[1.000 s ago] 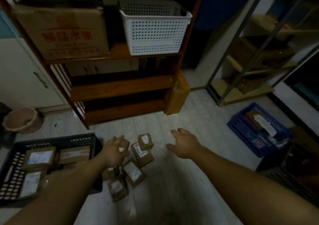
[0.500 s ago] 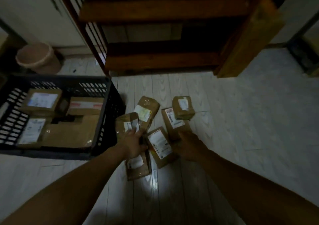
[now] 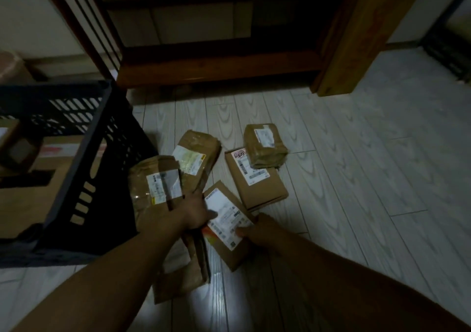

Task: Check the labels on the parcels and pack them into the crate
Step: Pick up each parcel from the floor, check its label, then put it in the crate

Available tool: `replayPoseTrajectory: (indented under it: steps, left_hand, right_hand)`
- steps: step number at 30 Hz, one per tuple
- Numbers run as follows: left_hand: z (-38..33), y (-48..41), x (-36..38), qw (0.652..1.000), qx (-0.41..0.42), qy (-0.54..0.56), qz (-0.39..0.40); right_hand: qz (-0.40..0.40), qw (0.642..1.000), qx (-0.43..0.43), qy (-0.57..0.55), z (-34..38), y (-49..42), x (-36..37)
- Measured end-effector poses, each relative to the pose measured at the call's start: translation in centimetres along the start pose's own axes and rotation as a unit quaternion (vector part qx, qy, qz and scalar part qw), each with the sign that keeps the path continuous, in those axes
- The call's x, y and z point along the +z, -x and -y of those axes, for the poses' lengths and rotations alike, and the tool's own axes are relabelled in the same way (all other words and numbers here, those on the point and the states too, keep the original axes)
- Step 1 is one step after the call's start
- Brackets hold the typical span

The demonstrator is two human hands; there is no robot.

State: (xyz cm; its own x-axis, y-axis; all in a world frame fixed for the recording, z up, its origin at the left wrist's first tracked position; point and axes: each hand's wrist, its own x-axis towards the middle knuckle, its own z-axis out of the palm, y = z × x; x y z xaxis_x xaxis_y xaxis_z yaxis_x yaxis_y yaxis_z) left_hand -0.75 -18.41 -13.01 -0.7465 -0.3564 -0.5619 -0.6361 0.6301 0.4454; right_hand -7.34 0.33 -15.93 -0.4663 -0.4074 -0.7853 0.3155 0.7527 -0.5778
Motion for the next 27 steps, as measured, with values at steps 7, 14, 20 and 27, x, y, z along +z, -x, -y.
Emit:
replayPoseTrajectory:
  steps: [7, 14, 20, 27]
  left_hand:
    - [-1.4, 3.4, -5.9, 0.949, 0.029, 0.295, -0.104]
    - [-5.2, 7.6, -12.9, 0.864, 0.148, 0.451, -0.170]
    - [-7.8, 10.3, -14.9, 0.831, 0.222, 0.458, -0.224]
    - [-9.1, 13.3, -17.4, 0.817, 0.281, 0.414, -0.287]
  right_hand:
    - [-0.099, 0.983, -0.152, -0.025, 7.7, 3.3, -6.5]
    - [-0.272, 0.901, -0.325, -0.092, 15.3, 8.7, -9.0]
    - [-0.266, 0.822, -0.484, -0.137, 18.0, 12.6, -7.2]
    - [-0.270, 0.773, -0.550, -0.164, 19.3, 15.7, -7.0]
